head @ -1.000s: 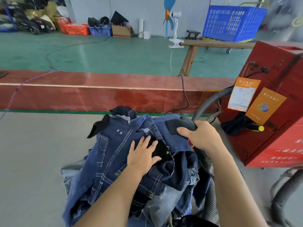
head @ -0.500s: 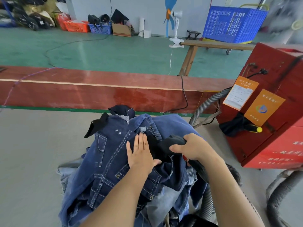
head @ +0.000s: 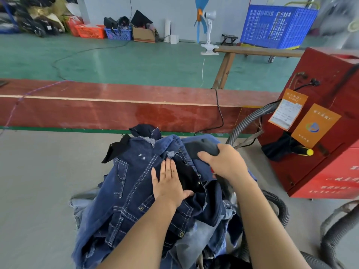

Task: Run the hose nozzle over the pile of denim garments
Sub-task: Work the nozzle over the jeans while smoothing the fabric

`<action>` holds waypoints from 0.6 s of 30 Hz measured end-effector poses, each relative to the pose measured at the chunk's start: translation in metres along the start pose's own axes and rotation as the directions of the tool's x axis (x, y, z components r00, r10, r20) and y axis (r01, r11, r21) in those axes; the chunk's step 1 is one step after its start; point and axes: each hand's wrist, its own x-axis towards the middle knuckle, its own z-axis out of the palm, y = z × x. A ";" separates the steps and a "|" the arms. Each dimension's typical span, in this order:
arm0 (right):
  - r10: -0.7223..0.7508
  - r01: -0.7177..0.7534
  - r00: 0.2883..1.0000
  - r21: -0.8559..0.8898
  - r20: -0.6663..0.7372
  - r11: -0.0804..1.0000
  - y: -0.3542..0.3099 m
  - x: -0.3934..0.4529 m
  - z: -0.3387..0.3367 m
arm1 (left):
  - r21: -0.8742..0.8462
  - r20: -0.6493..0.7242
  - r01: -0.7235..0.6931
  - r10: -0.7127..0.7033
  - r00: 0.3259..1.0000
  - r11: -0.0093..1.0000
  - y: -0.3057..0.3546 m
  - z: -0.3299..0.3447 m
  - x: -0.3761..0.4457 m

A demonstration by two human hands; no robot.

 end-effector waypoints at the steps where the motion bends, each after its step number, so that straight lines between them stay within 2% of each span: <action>1: 0.020 -0.020 0.999 0.003 0.027 1.000 0.003 -0.001 -0.005 | -0.003 -0.001 -0.001 0.001 1.000 1.000 0.000 0.000 0.000; 4: 0.082 -0.061 0.987 -0.145 0.140 0.987 0.012 -0.005 -0.008 | 0.010 0.008 0.007 -0.007 1.000 1.000 0.001 -0.001 0.000; 6: 0.094 -0.038 0.977 -0.277 0.191 0.960 0.013 -0.005 -0.002 | 0.018 0.012 0.009 -0.009 1.000 1.000 0.002 -0.001 0.001; 9: 0.044 0.007 0.990 -0.351 0.136 0.936 0.007 -0.002 0.013 | 0.021 0.003 0.005 -0.005 1.000 1.000 0.001 0.001 0.003; 11: 0.003 0.026 0.996 -0.310 0.092 0.950 0.001 -0.001 0.025 | 0.041 0.000 0.005 -0.005 1.000 0.999 0.000 0.001 0.003; 14: -0.008 0.010 1.000 -0.138 0.016 0.990 -0.004 0.002 0.028 | -0.003 0.053 -0.021 0.022 0.998 1.000 -0.003 -0.010 0.005; 16: -0.007 0.004 0.999 -0.047 -0.051 0.999 -0.004 0.004 0.014 | -0.182 0.037 -0.002 0.009 0.999 0.983 -0.008 -0.032 0.007; 18: -0.009 0.009 0.997 0.008 -0.081 1.000 -0.002 0.004 -0.003 | -0.349 -0.101 0.072 -0.114 0.988 0.934 -0.021 -0.056 0.009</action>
